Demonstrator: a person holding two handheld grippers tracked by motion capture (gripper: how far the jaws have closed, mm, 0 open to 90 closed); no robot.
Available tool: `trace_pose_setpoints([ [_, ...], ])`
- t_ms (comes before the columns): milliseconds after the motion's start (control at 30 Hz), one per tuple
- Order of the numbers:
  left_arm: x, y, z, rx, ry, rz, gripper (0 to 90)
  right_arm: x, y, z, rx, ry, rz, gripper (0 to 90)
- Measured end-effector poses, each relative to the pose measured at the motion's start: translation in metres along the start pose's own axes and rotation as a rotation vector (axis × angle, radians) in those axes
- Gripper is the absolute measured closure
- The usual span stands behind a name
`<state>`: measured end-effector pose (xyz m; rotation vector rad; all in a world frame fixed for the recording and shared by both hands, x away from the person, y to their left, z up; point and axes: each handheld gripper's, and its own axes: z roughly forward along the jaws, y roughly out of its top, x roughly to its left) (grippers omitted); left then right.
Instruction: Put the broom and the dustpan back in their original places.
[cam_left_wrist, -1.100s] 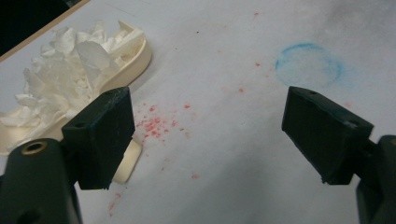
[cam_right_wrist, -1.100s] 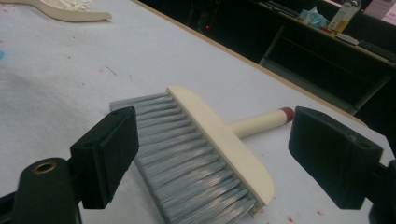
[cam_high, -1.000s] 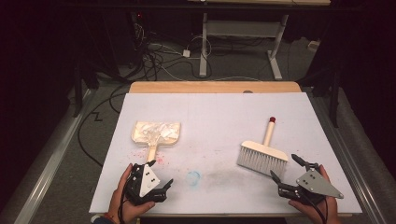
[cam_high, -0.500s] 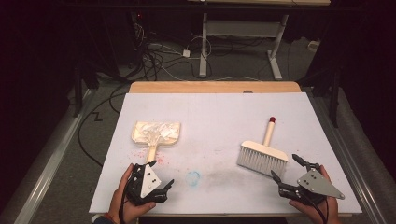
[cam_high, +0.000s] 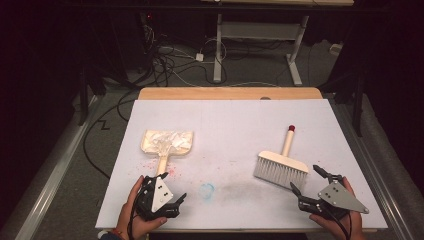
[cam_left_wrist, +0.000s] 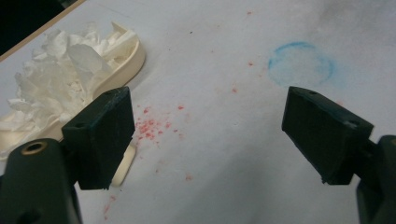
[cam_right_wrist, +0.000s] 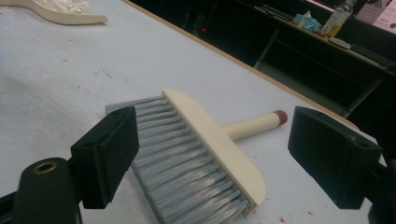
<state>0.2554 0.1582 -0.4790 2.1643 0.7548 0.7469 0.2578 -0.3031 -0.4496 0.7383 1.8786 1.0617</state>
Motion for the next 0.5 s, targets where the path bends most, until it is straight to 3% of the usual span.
trace_pose_setpoints([
  [500,0.0012,0.0020,0.0042,0.015,0.002,-0.001,16.6,-0.0045,0.0012,0.0004,-0.005,0.006,-0.001,17.2],
])
